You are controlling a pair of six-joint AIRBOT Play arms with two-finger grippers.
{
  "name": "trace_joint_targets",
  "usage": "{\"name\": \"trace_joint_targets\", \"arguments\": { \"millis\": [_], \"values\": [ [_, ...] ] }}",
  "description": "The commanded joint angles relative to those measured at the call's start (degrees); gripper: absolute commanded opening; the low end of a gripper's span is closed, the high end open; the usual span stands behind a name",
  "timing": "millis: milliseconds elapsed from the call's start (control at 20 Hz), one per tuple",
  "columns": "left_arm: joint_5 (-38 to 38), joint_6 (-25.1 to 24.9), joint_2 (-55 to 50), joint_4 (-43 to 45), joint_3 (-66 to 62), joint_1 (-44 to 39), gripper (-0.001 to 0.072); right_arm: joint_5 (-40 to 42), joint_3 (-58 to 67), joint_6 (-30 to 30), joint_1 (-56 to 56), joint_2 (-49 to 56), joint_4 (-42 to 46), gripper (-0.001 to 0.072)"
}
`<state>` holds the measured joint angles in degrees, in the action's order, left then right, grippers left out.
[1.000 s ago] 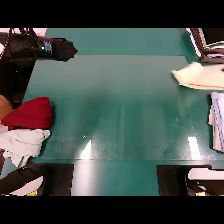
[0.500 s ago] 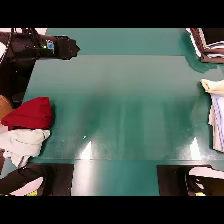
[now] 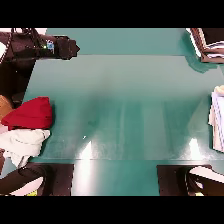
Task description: Fold the shirts.
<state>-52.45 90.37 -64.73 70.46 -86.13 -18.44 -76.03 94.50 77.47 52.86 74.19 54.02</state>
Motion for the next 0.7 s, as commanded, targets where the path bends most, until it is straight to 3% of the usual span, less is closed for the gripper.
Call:
{"name": "trace_joint_targets", "arguments": {
  "millis": [0,200,250,350,400,550,650],
  "values": [
    [-0.1,-0.6,0.0,0.1,0.0,0.0,0.0024,-6.3,-1.1,0.1,1.8,-1.5,7.7,0.0018],
    [-0.1,-0.9,0.0,0.1,0.0,0.0,0.0024,-7.2,-13.2,0.1,2.0,-6.6,17.2,0.0021],
    [-0.1,-0.9,0.0,0.1,0.0,0.0,0.0024,-7.5,-16.2,0.1,2.4,-8.0,21.3,0.0074],
    [-0.1,-0.9,0.0,0.1,0.0,0.0,0.0024,-7.5,-21.1,0.1,4.5,-10.7,27.4,0.0609],
    [-0.1,-0.9,0.0,0.1,0.0,0.0,0.0024,-7.6,-22.9,0.1,6.3,-12.0,29.3,0.0683],
    [-0.1,-0.9,0.0,0.1,0.0,0.0,0.0024,-7.1,-24.2,0.4,11.3,-15.3,29.4,0.0683],
    [-0.1,-0.9,0.0,0.0,0.0,0.0,0.0024,-4.7,-24.2,1.2,12.0,-16.9,23.1,0.0682]
  ]
}}
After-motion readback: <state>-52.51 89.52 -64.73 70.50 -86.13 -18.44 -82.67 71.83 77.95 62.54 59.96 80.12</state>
